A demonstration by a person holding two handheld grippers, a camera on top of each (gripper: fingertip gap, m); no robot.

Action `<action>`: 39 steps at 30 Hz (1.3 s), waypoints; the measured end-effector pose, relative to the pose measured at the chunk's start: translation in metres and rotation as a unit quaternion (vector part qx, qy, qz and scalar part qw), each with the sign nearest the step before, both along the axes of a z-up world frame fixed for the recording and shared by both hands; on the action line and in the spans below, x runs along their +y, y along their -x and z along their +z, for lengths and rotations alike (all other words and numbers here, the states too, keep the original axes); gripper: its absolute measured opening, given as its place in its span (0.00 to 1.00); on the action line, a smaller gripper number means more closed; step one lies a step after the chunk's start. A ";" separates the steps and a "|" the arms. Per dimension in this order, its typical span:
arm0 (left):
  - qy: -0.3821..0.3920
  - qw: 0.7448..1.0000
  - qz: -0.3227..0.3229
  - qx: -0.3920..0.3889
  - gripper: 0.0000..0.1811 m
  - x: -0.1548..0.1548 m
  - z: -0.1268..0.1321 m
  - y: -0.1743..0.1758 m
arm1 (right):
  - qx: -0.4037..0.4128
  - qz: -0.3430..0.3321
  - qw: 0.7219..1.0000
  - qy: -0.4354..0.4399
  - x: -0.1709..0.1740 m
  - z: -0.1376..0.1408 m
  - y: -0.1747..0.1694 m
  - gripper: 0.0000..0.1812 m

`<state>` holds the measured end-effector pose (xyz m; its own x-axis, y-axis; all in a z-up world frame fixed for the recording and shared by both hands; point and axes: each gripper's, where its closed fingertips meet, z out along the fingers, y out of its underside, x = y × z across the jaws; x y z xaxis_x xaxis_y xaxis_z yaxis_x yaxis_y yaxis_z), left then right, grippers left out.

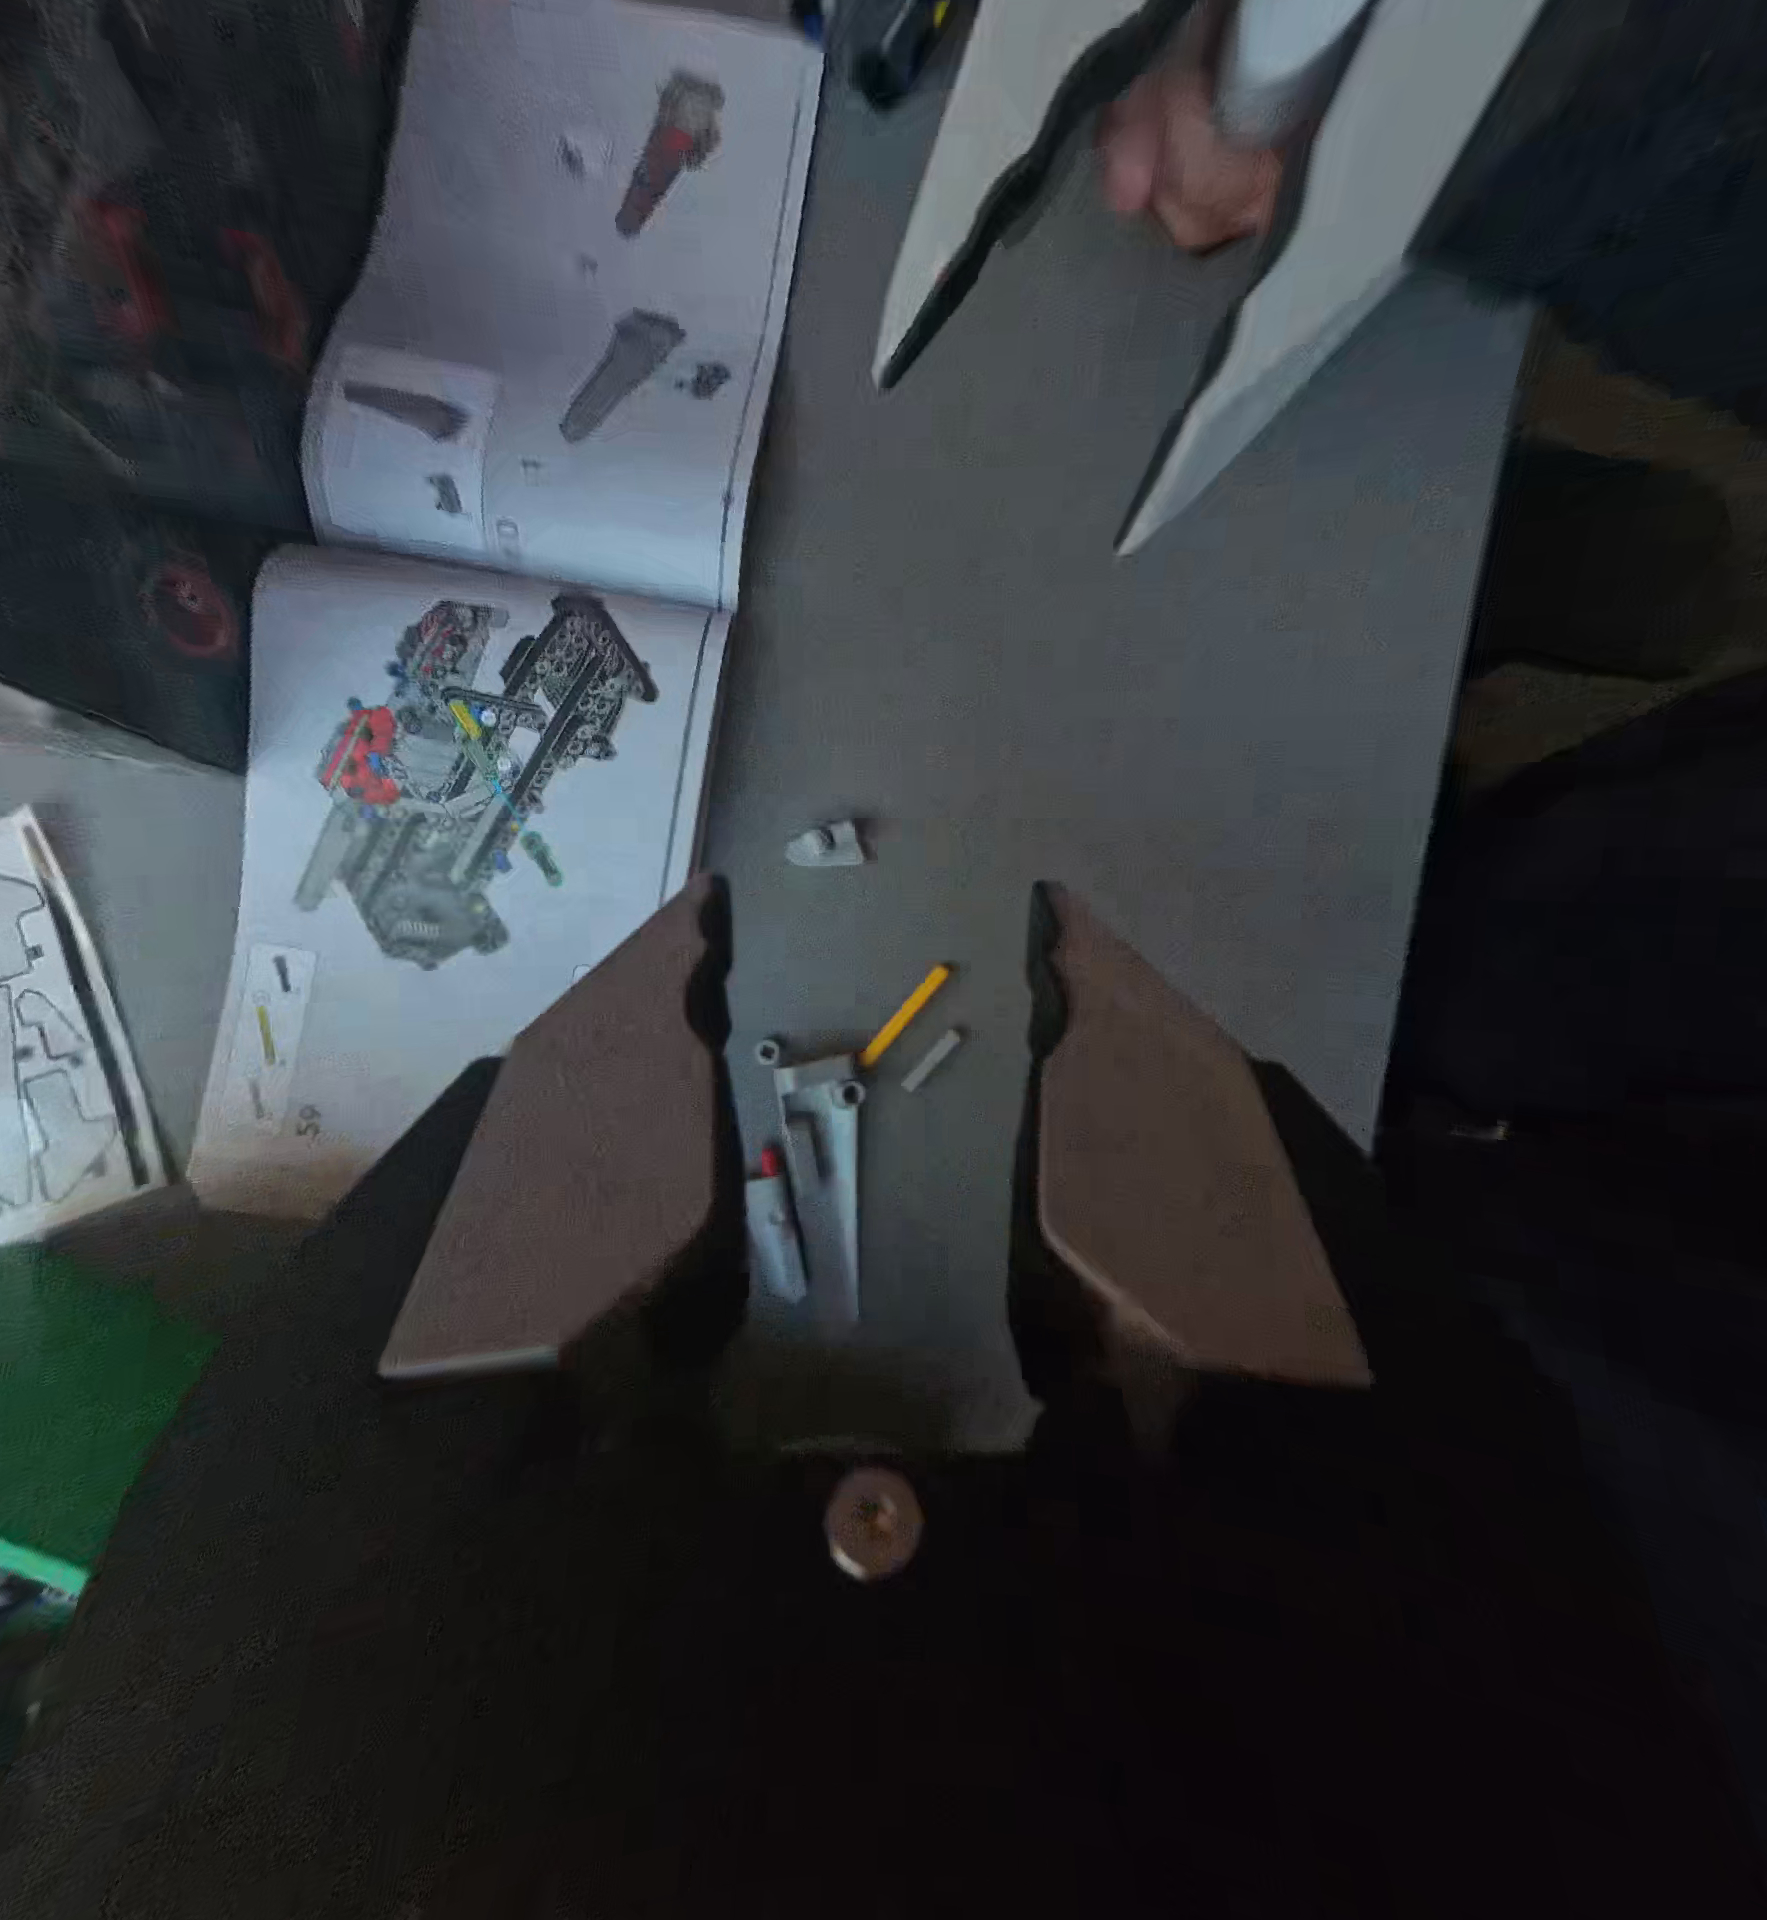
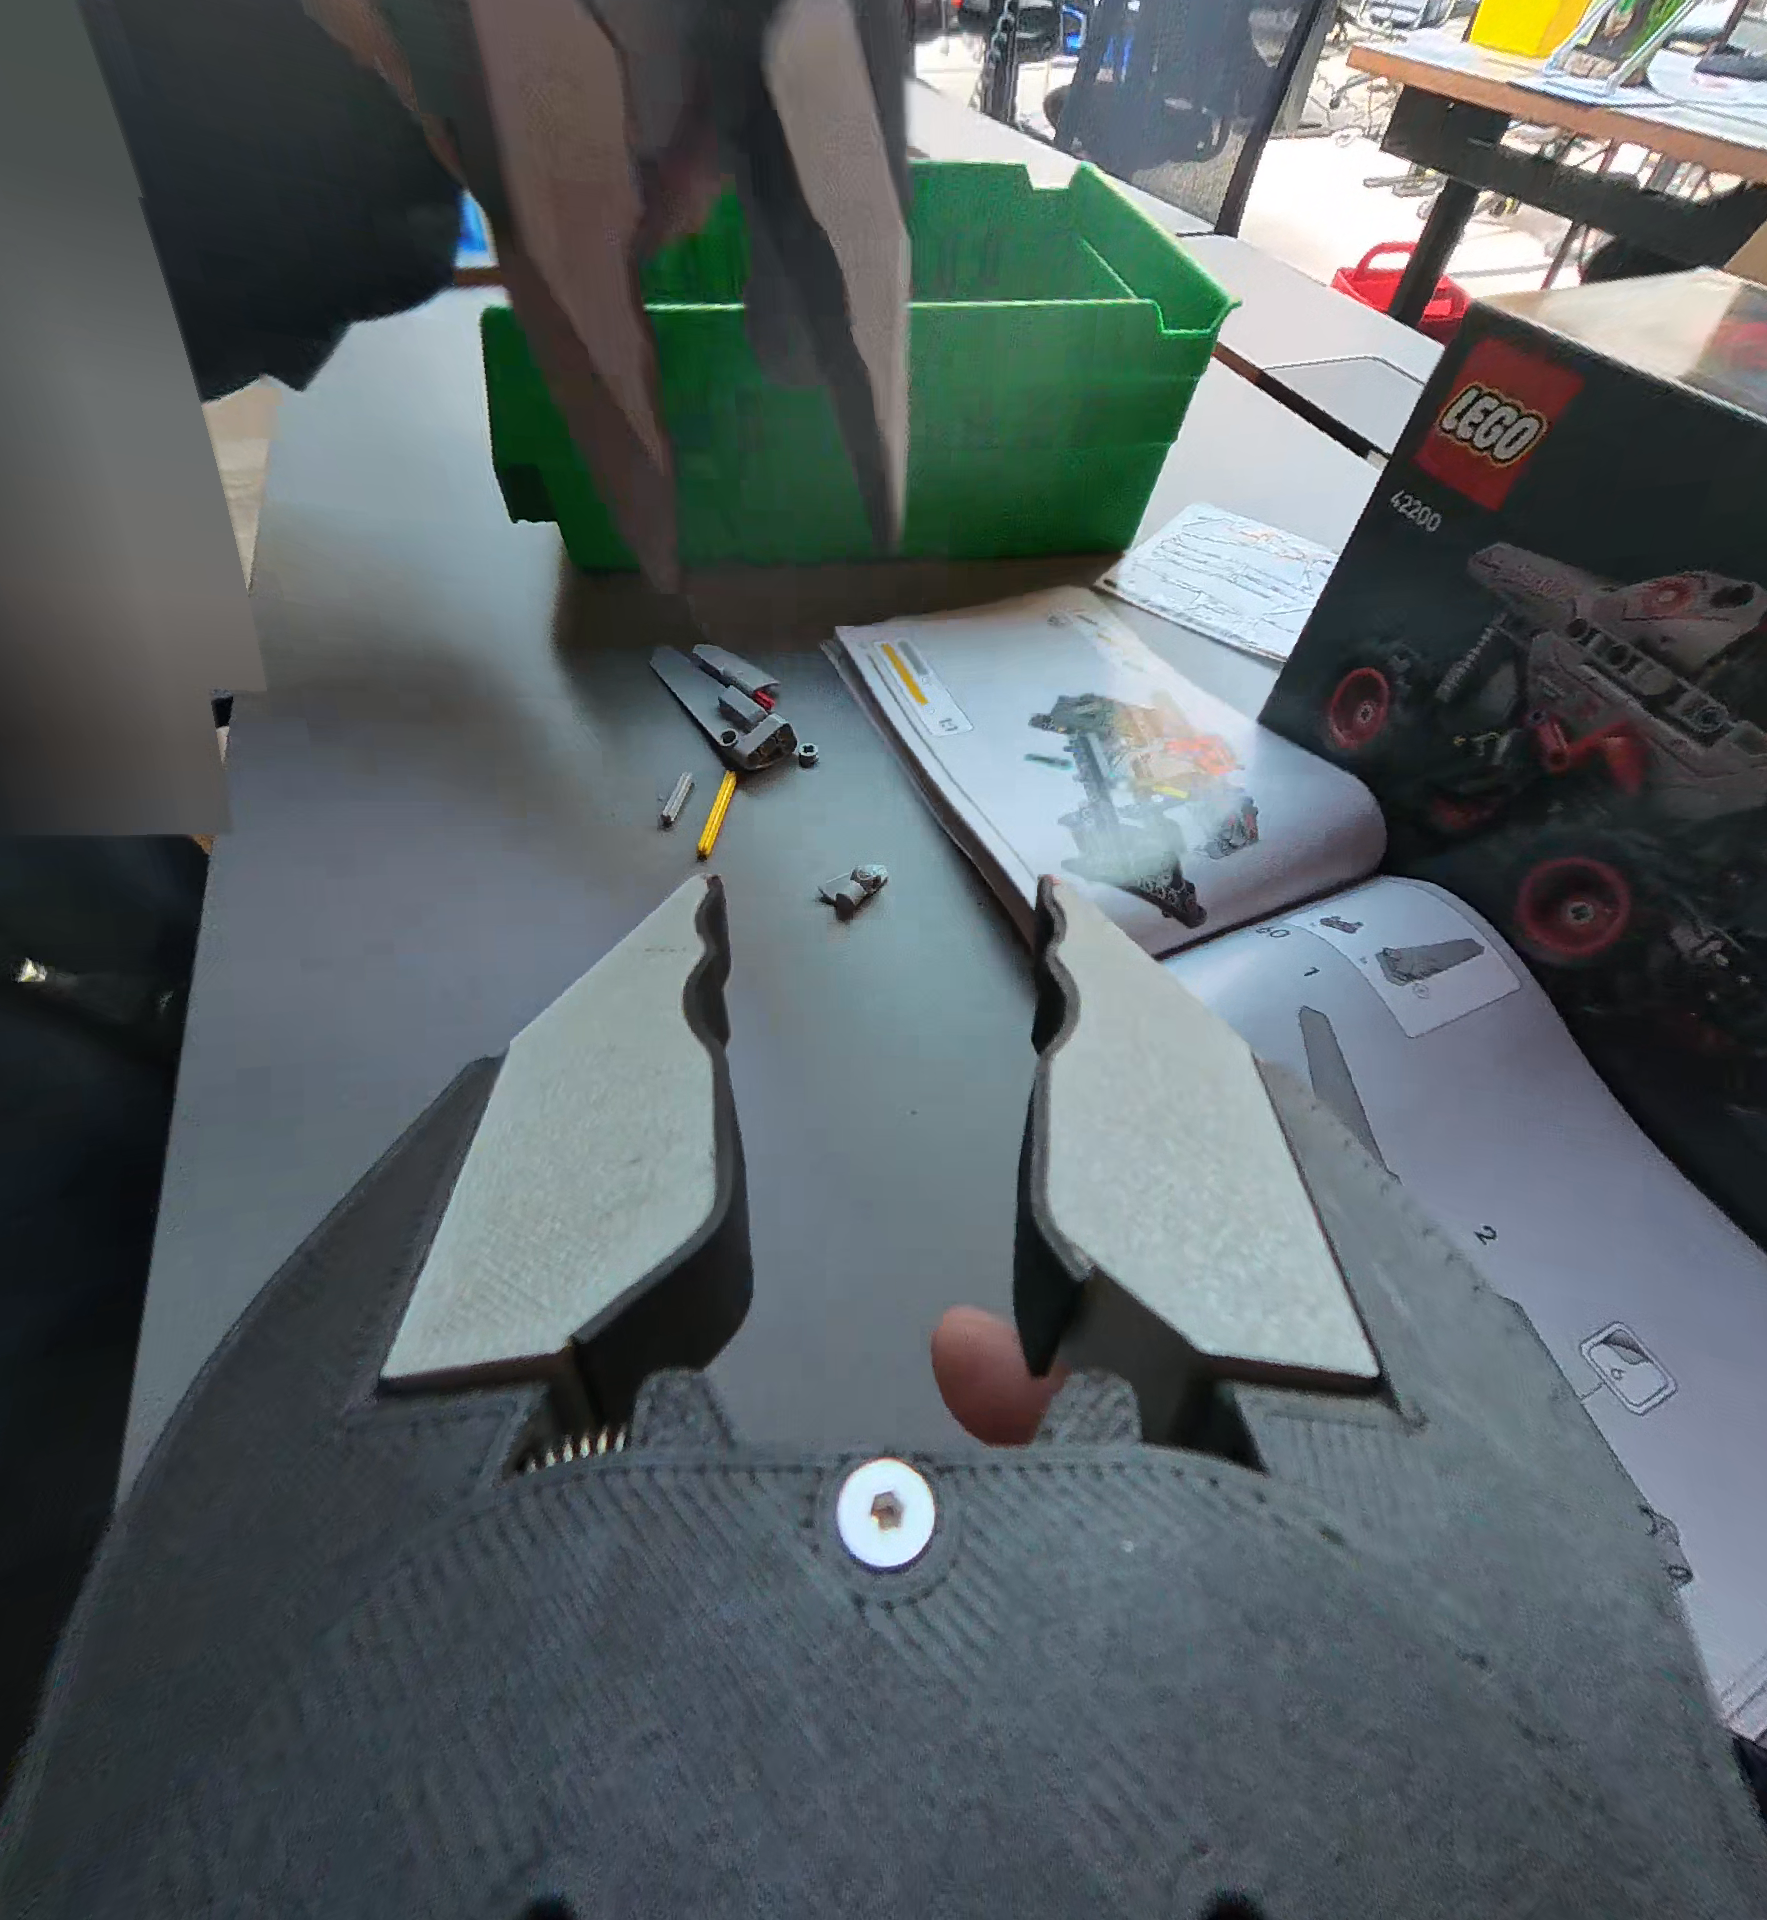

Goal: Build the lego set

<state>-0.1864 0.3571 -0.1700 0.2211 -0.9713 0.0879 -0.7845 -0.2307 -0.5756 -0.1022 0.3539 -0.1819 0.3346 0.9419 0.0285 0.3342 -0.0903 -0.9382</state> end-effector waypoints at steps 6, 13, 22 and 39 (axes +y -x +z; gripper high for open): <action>-0.226 0.944 0.174 -0.164 0.14 0.050 0.133 0.130 | 0.045 -0.008 0.999 -0.002 0.024 0.020 0.018 0.30; -0.159 0.949 0.265 -0.068 0.20 0.121 0.088 0.244 | 0.088 -0.035 0.995 -0.025 0.070 0.037 0.060 0.30; -0.125 0.972 0.196 0.022 0.10 0.132 0.055 0.249 | 0.136 -0.092 0.984 -0.068 0.099 0.039 0.082 0.27; -0.036 0.983 0.105 0.147 0.10 0.106 -0.013 0.237 | 0.003 -0.025 0.997 -0.069 0.078 -0.020 0.111 0.16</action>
